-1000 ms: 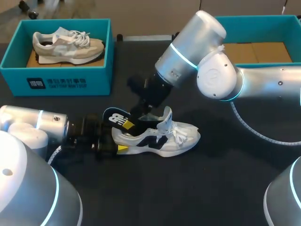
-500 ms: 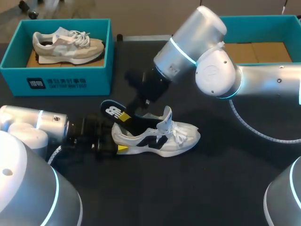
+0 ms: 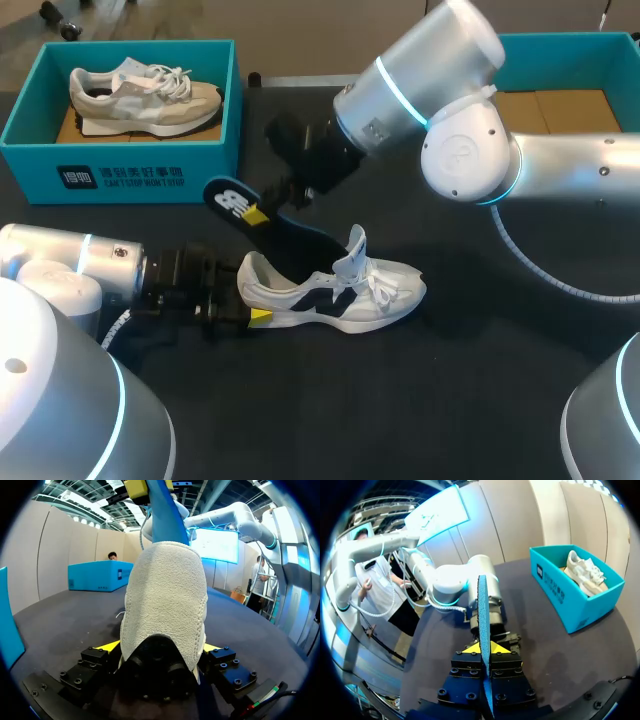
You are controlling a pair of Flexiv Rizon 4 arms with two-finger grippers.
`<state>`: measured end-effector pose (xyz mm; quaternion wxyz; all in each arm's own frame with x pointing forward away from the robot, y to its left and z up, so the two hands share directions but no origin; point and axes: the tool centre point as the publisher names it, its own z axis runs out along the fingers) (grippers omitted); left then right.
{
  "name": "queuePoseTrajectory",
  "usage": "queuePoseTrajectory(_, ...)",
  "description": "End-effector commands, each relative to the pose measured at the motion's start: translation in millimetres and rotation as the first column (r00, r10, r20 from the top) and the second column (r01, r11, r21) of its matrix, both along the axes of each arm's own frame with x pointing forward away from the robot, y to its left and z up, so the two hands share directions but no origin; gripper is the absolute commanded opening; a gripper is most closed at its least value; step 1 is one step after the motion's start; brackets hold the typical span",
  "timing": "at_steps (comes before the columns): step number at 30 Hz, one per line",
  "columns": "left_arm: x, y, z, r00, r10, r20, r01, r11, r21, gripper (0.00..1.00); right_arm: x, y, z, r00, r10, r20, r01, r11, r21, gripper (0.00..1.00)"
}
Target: Take the shoe out of the shoebox, open the shoe tongue, remove and reinsert the insole, then place the shoe into the shoebox
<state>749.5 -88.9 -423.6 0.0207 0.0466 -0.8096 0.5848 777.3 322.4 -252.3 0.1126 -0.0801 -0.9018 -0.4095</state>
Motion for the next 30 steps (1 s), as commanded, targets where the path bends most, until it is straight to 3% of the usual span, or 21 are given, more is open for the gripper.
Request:
queuePoseTrajectory(1,-0.5,-1,-1,1.000,0.002,0.000,-0.002,1.000,0.000,0.00,6.8,1,14,1.000,-0.006,0.005,0.006,1.000,-0.003,0.00)
queuePoseTrajectory(8,-0.5,-1,-1,1.000,0.002,0.000,-0.002,1.000,0.000,0.00,21.7,8,37,0.997,-0.070,0.017,0.069,0.996,0.057,0.00)
queuePoseTrajectory(26,-0.5,-1,-1,1.000,0.002,0.000,-0.002,1.000,0.000,0.00,21.7,8,37,0.997,-0.070,0.017,0.069,0.996,0.057,0.00)
queuePoseTrajectory(28,-0.5,-1,-1,1.000,0.002,0.000,-0.002,1.000,0.000,0.00,30.5,10,42,0.996,-0.085,-0.019,0.087,0.980,0.181,0.00)
queuePoseTrajectory(30,-0.5,-1,-1,1.000,0.002,0.000,-0.002,1.000,0.000,0.00,34.7,13,52,0.996,-0.081,-0.048,0.090,0.968,0.234,0.00)
